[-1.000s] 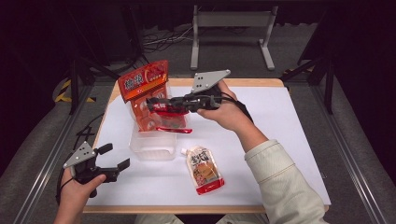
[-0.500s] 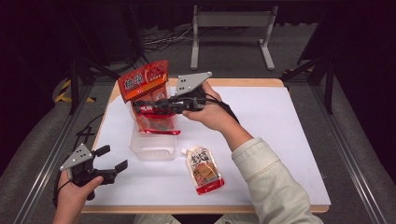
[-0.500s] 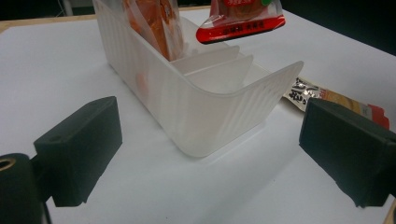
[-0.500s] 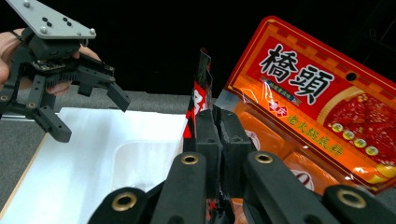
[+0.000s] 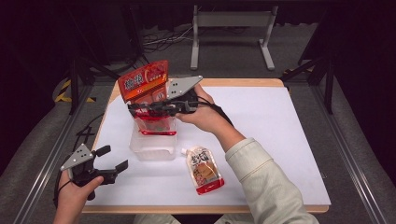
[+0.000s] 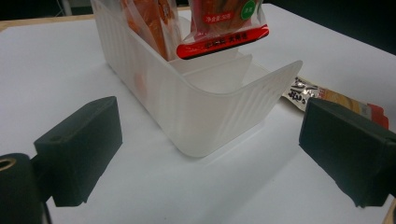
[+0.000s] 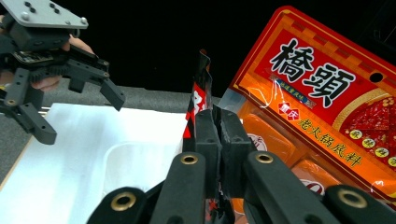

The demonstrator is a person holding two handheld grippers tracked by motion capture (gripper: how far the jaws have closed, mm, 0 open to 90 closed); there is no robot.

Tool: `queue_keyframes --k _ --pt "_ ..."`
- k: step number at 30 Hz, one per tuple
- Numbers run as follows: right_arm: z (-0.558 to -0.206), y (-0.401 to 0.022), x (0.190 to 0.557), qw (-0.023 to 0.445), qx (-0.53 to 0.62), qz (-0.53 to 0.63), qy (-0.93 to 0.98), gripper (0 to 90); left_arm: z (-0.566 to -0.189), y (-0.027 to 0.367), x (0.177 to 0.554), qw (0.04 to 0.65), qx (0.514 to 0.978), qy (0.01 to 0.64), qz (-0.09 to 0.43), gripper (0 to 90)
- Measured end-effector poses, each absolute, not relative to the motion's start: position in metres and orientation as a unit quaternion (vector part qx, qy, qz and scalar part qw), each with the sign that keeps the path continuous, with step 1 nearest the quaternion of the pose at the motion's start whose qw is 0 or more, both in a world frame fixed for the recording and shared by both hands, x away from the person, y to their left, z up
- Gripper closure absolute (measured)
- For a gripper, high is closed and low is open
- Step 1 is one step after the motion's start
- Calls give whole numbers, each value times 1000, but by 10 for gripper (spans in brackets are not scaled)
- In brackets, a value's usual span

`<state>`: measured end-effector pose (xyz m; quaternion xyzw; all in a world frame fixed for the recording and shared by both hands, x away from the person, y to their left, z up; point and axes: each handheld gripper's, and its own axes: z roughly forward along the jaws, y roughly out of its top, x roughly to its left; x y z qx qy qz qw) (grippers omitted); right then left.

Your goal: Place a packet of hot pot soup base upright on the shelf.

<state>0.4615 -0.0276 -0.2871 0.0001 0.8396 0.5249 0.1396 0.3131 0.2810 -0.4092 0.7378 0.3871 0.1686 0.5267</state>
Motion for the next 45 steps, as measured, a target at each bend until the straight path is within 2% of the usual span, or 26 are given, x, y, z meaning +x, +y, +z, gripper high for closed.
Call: queue_keyframes --k 23,45 --pt "-305 -13 467 138 4 516 845 881 -409 278 313 526 742 382 164 69" --pt "-324 -18 463 110 22 516 849 871 -409 275 315 524 748 374 161 69"
